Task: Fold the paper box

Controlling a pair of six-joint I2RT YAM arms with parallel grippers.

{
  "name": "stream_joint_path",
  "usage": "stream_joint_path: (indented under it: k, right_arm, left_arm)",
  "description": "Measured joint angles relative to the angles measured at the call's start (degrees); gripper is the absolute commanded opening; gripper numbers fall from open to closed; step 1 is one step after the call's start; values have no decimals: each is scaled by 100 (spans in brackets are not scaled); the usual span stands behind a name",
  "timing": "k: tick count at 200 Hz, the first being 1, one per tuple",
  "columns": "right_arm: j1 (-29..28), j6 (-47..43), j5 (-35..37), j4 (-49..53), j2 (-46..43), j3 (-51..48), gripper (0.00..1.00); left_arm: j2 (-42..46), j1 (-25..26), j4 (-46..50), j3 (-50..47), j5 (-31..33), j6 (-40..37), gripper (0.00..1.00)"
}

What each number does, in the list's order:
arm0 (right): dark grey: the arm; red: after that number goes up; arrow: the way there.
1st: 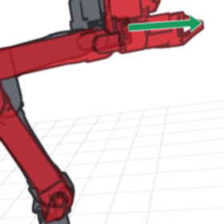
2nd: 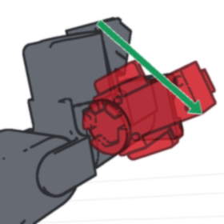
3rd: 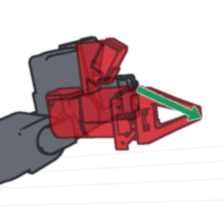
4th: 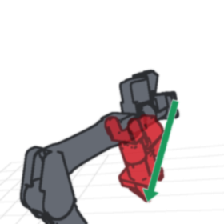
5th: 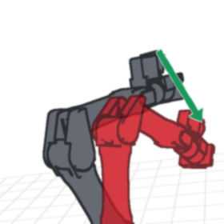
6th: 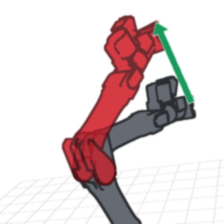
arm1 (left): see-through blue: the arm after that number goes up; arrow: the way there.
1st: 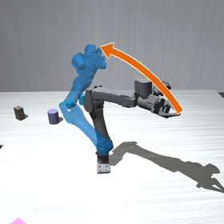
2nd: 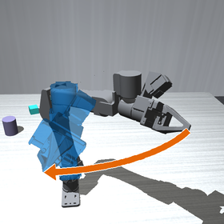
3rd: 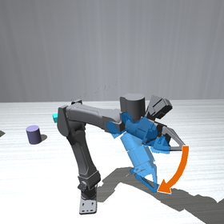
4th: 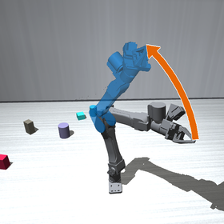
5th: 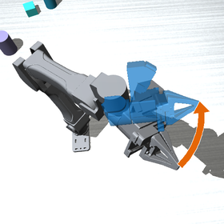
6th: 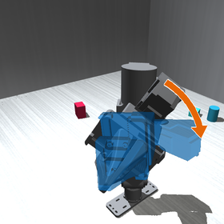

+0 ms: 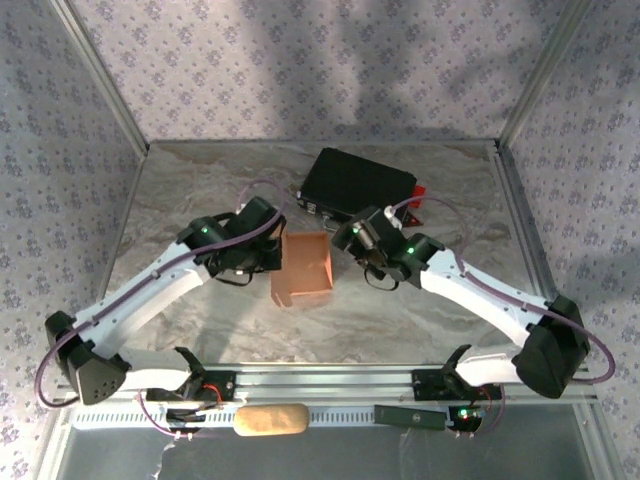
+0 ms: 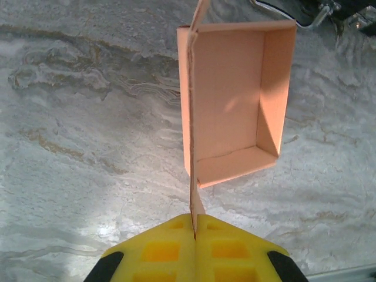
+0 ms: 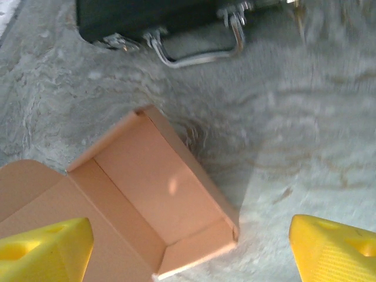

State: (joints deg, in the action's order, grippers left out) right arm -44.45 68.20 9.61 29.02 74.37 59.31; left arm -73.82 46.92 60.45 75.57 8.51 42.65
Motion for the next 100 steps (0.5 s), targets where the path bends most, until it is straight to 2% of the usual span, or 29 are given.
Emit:
stream_joint_path:
  k: [30,52,100]
  right_arm:
    - [398,-1727,-675,-636,-9,-24,81]
    - [629,-2859,-1285,-1145,-57,-221,81]
    - [839,-4472,-1851,-1528,-697,-1005,81]
  left_arm:
    - [-518,-7,476,697,-140,-931,0]
    - [-960,-26,719,1143,-175,-1591,0]
    - [-1843,-157,1169,1875,-254,-2889,0]
